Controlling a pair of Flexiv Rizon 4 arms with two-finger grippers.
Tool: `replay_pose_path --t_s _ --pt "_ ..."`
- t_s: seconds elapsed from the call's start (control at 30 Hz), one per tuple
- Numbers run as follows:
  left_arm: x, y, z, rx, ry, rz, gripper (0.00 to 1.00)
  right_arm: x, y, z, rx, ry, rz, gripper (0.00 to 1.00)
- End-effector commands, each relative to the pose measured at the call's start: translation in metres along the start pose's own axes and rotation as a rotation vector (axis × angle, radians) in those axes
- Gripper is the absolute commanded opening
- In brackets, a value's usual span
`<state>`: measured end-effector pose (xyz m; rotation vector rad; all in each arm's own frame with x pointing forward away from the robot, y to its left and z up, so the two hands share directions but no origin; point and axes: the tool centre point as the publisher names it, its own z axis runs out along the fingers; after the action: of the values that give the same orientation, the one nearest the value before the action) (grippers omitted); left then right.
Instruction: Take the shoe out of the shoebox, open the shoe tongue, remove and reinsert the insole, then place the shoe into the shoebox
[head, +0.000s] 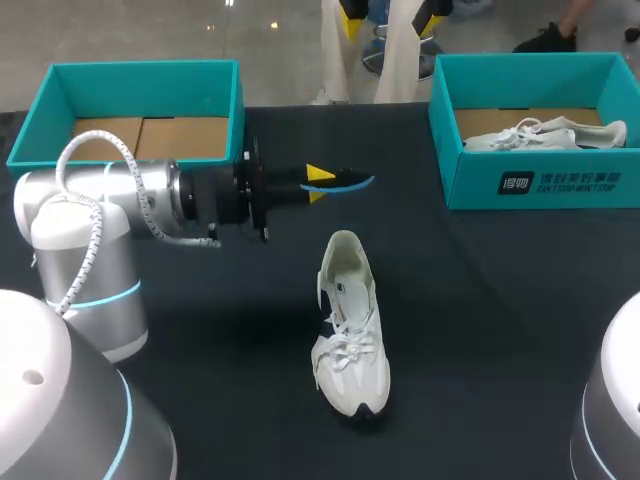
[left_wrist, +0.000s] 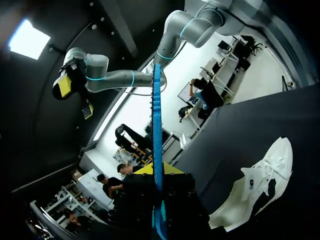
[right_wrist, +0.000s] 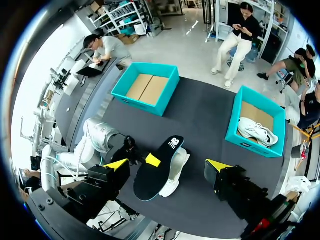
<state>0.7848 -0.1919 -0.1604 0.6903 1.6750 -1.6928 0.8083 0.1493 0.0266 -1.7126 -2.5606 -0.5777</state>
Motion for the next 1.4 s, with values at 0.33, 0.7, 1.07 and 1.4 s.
replay_pose_path --t_s 0.33,0.7,1.07,1.4 --pt "-0.003 -0.005 -0.002 0.075 -0.001 -0.272 0.00 0.000 0.002 0.000 0.003 -0.001 0.001 1.00" --pt "-0.003 -0.005 -0.002 0.075 -0.001 -0.272 0.00 0.000 0.002 0.000 0.003 -0.001 0.001 1.00" --pt "-0.003 -0.005 -0.010 0.063 -0.029 -0.598 0.00 0.000 0.002 0.000 0.003 -0.001 0.001 1.00" --pt "-0.006 -0.012 -0.020 0.086 -0.012 -0.913 0.00 0.000 0.002 0.000 0.003 -0.001 0.001 1.00"
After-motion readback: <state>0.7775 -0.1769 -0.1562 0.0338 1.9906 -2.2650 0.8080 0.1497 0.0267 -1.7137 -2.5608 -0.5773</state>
